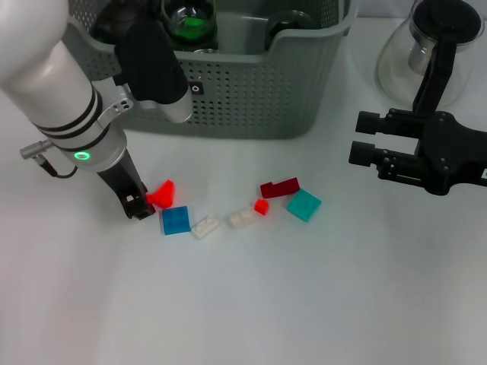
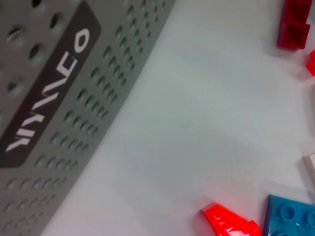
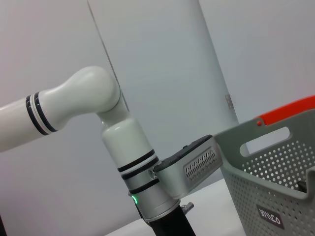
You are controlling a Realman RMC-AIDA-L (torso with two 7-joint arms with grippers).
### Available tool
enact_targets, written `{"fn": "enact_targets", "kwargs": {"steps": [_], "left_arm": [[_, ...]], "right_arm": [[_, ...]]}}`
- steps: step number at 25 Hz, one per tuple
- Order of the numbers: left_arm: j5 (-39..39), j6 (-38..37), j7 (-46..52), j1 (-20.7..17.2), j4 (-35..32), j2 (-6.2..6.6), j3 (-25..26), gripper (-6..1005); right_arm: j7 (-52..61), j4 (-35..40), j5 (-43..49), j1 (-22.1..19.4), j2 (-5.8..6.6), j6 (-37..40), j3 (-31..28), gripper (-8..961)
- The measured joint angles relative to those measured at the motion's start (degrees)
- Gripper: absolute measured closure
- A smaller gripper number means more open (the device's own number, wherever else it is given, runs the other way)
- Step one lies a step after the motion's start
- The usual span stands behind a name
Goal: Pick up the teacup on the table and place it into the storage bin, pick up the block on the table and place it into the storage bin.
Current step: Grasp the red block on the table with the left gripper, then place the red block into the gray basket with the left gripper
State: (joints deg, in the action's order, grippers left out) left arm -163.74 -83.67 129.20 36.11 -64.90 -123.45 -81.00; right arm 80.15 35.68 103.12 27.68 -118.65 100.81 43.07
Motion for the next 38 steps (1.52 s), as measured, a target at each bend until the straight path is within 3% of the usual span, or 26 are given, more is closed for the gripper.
{"fn": "enact_targets", "kwargs": {"steps": [11, 15, 19, 21, 23, 25, 28, 33, 38], "left_arm": [[-0.09, 0.19, 2.14, 0.27, -0.11, 0.63, -0.83, 709], [0.02, -2.61, 1.54, -0.46, -4.08, 0.73, 0.71, 732], [1.75, -9.44, -3.38, -2.14, -13.11, 0.28, 8.94, 737], [4.46, -14.79, -8.40, -1.95, -15.71, -0.13, 16.67, 736], [9.67, -21.65, -13.96, -0.67, -15.89, 0.25, 26.21, 735], [16.04, -27.85, -18.06, 0.67, -13.55, 1.68, 34.27, 734], [27.40, -33.03, -21.28, 1.27, -6.33, 5.10, 42.79, 733], [50.67, -30.95, -21.78, 0.46, 8.17, 10.96, 46.65, 731], [59.69, -22.71, -13.16, 4.69, 13.17, 12.47, 51.65, 729]], "right_arm": [[0.00, -0.05, -0.03, 0.00, 0.00, 0.00, 0.00, 340], [0.00, -0.08, -0.04, -0.16, 0.09, 0.00, 0.00, 339], [0.00, -0.09, -0.13, -0.17, 0.16, 0.01, 0.00, 340], [0.00, -0.09, -0.17, -0.18, 0.14, 0.04, 0.01, 340], [0.00, -0.09, -0.25, -0.26, 0.13, 0.08, 0.00, 340], [0.01, -0.09, -0.32, -0.33, 0.09, 0.09, 0.00, 340], [0.01, -0.09, -0.32, -0.35, 0.04, 0.09, 0.01, 340], [0.05, -0.09, -0.32, -0.34, 0.21, 0.10, 0.00, 339], [0.04, -0.09, -0.31, -0.28, 0.21, 0.18, 0.00, 339]]}}
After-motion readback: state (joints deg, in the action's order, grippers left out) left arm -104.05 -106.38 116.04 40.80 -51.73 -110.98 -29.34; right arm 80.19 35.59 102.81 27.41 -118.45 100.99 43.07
